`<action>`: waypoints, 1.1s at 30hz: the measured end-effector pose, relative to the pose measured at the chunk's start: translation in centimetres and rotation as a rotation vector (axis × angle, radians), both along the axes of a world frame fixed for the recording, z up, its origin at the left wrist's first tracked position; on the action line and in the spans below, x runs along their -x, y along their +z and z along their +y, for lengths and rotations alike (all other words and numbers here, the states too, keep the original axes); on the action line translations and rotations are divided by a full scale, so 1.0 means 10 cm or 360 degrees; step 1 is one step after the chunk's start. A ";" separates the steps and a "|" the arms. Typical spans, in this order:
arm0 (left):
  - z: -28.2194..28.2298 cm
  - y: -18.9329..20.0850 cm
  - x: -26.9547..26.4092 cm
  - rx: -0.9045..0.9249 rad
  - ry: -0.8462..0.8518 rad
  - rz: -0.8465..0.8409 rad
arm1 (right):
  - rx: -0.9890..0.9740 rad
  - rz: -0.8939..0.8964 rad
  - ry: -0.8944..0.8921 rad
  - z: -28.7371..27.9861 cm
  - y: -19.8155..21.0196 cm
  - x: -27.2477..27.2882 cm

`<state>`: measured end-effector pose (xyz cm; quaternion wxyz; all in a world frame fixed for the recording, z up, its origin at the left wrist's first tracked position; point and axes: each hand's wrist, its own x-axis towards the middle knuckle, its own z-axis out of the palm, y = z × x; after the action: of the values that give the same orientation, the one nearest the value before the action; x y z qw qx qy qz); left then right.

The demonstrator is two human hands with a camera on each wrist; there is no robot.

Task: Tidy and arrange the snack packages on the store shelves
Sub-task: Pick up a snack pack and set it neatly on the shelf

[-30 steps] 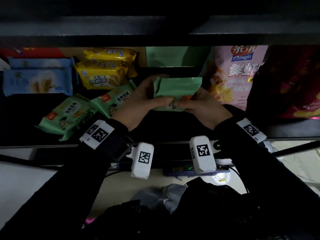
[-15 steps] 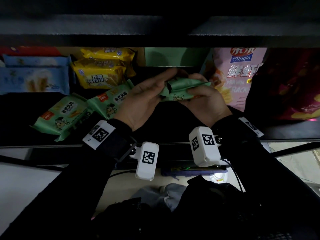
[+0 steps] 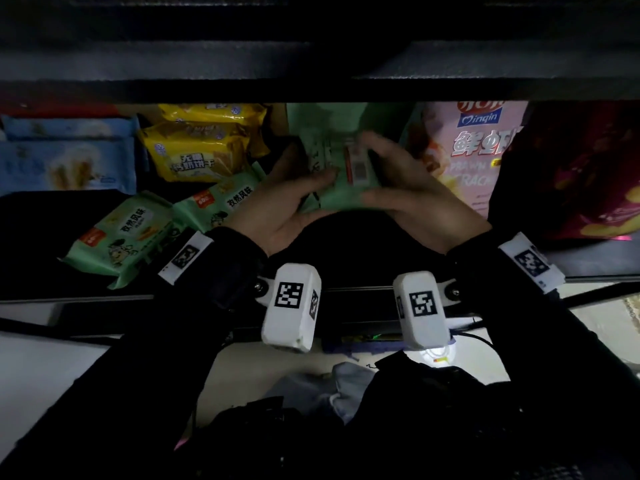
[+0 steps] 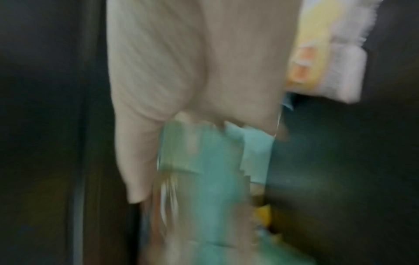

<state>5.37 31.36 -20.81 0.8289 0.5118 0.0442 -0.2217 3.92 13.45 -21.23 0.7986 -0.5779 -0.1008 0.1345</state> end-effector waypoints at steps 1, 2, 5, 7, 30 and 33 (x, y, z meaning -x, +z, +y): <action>0.00 -0.02 0.00 -0.0086 0.0020 -0.0106 | -0.0131 0.0186 -0.0028 0.00 0.00 0.00; 0.00 -0.04 0.01 -0.0153 0.0006 -0.0180 | -0.0170 0.0323 -0.0075 0.00 -0.01 -0.01; -0.02 -0.12 0.05 -0.0254 -0.0104 -0.0305 | 0.0009 0.0402 -0.0197 0.04 -0.07 -0.03; -0.02 -0.13 0.07 -0.0319 -0.0067 -0.0296 | -0.0038 0.0456 -0.0268 0.06 -0.09 -0.04; 1.44 -0.01 0.57 -0.0442 0.1014 -0.0094 | 0.2176 -0.0392 -0.0054 0.85 -0.68 -0.02; 1.89 0.04 0.62 -0.0363 0.1087 -0.0022 | 0.2304 -0.0353 -0.0177 0.98 -0.78 0.04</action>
<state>-0.83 50.28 -20.45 0.7929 0.5582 0.2315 0.0778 3.50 23.28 -29.00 0.2075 -0.9752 -0.0376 0.0674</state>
